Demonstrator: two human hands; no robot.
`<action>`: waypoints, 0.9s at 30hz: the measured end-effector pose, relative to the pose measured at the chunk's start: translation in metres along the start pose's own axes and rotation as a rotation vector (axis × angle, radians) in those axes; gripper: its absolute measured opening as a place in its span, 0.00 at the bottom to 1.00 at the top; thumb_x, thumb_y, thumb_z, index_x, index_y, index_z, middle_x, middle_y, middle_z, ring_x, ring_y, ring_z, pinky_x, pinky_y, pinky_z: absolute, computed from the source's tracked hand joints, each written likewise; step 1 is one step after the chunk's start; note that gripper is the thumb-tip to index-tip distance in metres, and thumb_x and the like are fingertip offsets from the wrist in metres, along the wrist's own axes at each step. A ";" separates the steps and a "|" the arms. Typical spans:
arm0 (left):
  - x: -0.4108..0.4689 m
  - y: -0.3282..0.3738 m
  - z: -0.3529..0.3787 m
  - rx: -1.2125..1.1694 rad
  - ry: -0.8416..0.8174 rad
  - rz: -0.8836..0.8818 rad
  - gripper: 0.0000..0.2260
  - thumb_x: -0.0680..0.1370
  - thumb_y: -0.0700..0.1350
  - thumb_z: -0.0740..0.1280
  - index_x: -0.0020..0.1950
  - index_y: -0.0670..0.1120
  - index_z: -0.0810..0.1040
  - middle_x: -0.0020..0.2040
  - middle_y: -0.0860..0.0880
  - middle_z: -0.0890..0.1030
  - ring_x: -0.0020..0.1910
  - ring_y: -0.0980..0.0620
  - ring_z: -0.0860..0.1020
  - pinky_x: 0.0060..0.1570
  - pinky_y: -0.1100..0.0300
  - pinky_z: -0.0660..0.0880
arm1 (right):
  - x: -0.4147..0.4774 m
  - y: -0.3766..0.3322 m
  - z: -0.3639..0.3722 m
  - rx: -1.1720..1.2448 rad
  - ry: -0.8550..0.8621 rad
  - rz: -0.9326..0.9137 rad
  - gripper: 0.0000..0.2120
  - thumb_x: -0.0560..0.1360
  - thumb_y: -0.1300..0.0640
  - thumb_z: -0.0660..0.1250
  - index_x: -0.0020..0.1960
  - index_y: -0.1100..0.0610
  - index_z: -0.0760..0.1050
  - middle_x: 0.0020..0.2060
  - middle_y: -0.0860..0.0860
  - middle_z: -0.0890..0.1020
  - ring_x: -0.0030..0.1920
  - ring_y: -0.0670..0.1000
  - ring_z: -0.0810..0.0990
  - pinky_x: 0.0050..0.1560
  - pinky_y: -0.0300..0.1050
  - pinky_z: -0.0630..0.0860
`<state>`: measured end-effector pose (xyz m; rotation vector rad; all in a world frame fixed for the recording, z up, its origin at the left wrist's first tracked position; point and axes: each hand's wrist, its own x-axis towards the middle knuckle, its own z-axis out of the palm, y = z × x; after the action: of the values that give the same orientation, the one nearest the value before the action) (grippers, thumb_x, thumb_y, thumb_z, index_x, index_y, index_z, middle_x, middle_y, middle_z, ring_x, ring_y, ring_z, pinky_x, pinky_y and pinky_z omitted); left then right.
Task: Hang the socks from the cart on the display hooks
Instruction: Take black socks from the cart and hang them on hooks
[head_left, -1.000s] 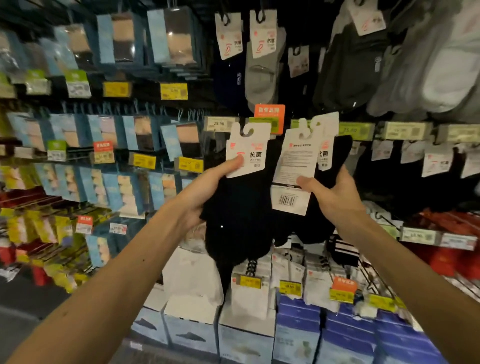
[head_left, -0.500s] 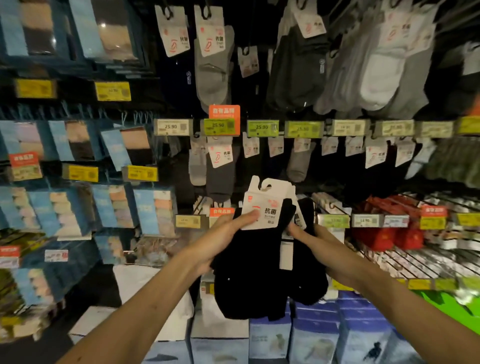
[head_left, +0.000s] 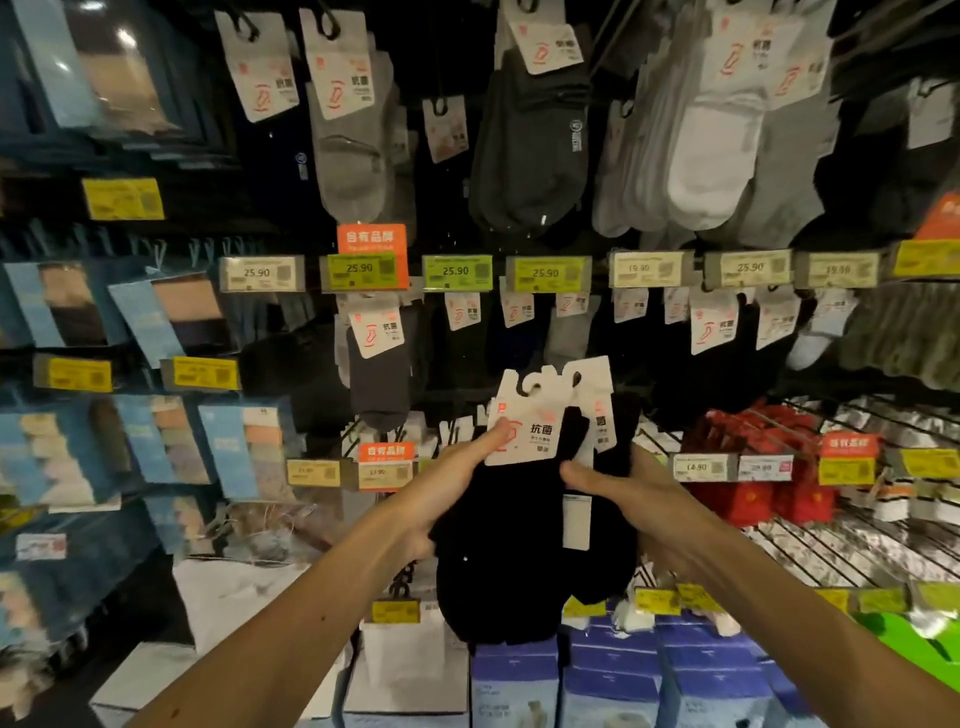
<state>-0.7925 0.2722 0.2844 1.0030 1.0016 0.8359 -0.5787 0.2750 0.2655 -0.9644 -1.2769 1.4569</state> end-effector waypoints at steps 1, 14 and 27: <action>0.005 0.000 0.006 -0.050 0.012 0.006 0.21 0.78 0.60 0.66 0.62 0.49 0.83 0.53 0.46 0.85 0.46 0.49 0.85 0.47 0.55 0.75 | 0.003 -0.002 -0.009 0.000 0.022 -0.018 0.18 0.74 0.66 0.71 0.63 0.55 0.77 0.55 0.52 0.86 0.54 0.52 0.85 0.45 0.40 0.82; 0.087 -0.006 0.075 0.108 0.380 0.313 0.09 0.81 0.40 0.66 0.60 0.44 0.79 0.59 0.45 0.83 0.57 0.48 0.82 0.54 0.58 0.78 | 0.025 -0.016 -0.135 -0.640 0.132 -0.426 0.28 0.72 0.60 0.76 0.68 0.50 0.69 0.55 0.33 0.79 0.54 0.29 0.78 0.56 0.32 0.76; 0.159 -0.006 0.157 0.368 0.331 0.477 0.13 0.79 0.34 0.63 0.60 0.48 0.73 0.50 0.56 0.79 0.55 0.53 0.79 0.43 0.72 0.74 | 0.016 -0.006 -0.236 -0.431 0.301 -0.325 0.19 0.72 0.65 0.75 0.60 0.54 0.77 0.48 0.37 0.85 0.51 0.38 0.84 0.48 0.33 0.80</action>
<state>-0.5931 0.3707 0.2667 1.4855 1.2472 1.2691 -0.3561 0.3497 0.2374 -1.1412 -1.4661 0.7680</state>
